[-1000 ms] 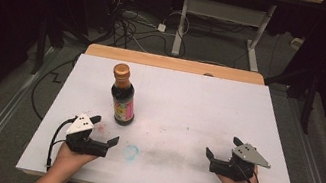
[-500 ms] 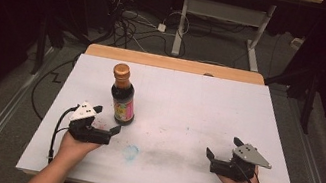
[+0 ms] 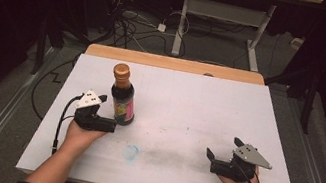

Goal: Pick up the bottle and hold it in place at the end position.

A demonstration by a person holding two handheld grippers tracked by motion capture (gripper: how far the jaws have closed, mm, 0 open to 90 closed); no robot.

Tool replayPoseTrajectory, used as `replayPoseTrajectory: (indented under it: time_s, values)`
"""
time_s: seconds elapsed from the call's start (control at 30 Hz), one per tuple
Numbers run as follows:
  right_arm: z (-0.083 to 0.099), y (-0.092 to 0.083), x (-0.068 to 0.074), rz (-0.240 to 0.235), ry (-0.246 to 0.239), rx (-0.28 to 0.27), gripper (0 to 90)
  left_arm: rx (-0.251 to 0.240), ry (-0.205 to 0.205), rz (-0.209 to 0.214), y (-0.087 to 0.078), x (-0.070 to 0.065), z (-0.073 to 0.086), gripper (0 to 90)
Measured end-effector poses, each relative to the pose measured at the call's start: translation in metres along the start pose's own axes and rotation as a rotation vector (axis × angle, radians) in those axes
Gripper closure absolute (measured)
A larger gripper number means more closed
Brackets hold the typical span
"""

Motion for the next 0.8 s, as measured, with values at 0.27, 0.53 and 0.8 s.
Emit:
replayPoseTrajectory:
  time_s: [0.27,0.53,0.8]
  values:
    - [0.000,0.000,-0.001,0.001,0.010,-0.002,0.2,0.006,0.011,0.004,0.013,-0.005,-0.008,0.3]
    - [0.000,-0.002,-0.003,0.005,0.032,-0.004,0.2,-0.008,0.011,0.010,0.026,-0.009,-0.015,4.9]
    - [0.000,-0.002,-0.004,0.007,0.036,-0.004,0.2,-0.026,0.012,0.034,0.032,-0.014,-0.020,20.3]
Point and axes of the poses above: each handheld gripper's, and its own axes: y roughly forward along the jaws, z roughly out of its underside, x roughly to its left, the point moved 10 cm from there along y, roughly forward along the jaws, and after that the axes turned 4 degrees about -x, right-handed, at the moved point
